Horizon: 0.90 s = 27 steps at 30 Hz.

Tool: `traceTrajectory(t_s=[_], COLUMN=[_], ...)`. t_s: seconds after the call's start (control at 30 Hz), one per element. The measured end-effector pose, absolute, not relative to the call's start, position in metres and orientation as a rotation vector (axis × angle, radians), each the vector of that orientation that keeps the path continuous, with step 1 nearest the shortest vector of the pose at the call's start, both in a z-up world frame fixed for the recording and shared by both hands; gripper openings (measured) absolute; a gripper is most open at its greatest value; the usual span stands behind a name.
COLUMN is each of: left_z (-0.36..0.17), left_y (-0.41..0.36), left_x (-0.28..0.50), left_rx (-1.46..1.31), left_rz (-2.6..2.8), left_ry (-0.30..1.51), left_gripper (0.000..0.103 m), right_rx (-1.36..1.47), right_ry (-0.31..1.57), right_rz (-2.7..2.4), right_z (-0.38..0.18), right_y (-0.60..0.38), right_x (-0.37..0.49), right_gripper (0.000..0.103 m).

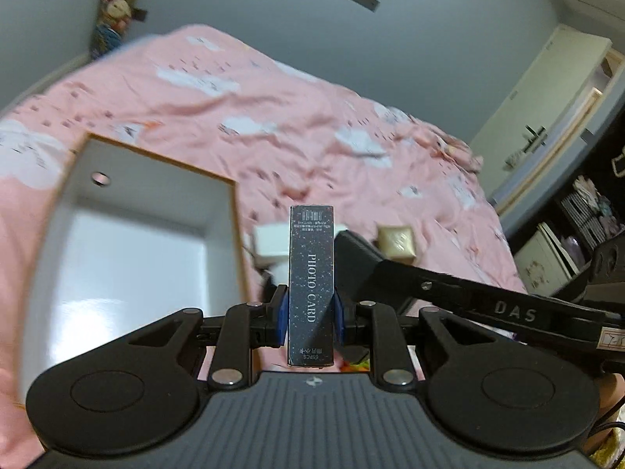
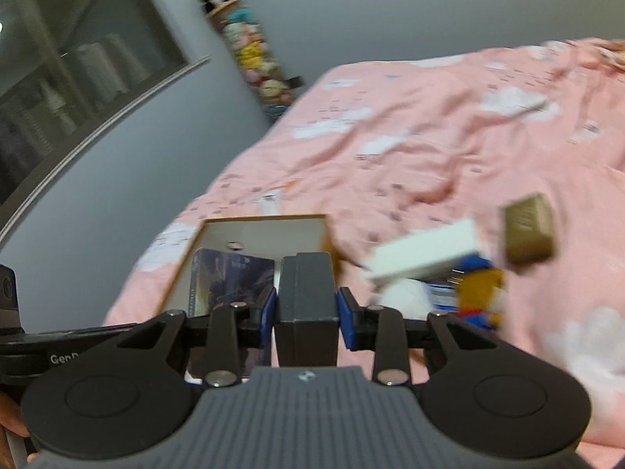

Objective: Organize objects
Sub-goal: 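Lift both boxes and carry them toward the shoebox with both grippers, then lower both boxes upright into the shoebox and open both grippers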

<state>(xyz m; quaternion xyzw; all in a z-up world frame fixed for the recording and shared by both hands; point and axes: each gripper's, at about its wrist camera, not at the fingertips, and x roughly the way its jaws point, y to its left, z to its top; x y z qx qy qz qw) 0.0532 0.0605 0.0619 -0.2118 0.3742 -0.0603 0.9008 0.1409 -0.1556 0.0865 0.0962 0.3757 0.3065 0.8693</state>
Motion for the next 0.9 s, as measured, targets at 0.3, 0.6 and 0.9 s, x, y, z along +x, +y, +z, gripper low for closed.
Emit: traceTrajectory(t_s=[0.3,0.6,0.9], left_z=[0.048,0.016,-0.018], left_y=[0.106,0.141,0.136], left_x=[0.042,0.046,0.056], left_rx=[-0.441,-0.481,-0.44], left_rz=[0.063,0.147,0.182], left_ry=[0.823,0.916,1.027], left_gripper=[0.025,0.025,0.025], right_rx=[0.242,0.32,0.277], right_ry=[0.892,1.051,1.09], right_rz=[0.749,0.749,0.699], right_z=[0.059,0.009,-0.022], right_y=[-0.082,-0.041,-0.032], right_x=[0.15,0.152,0.152], right_gripper=[0.035,0.035,0.035])
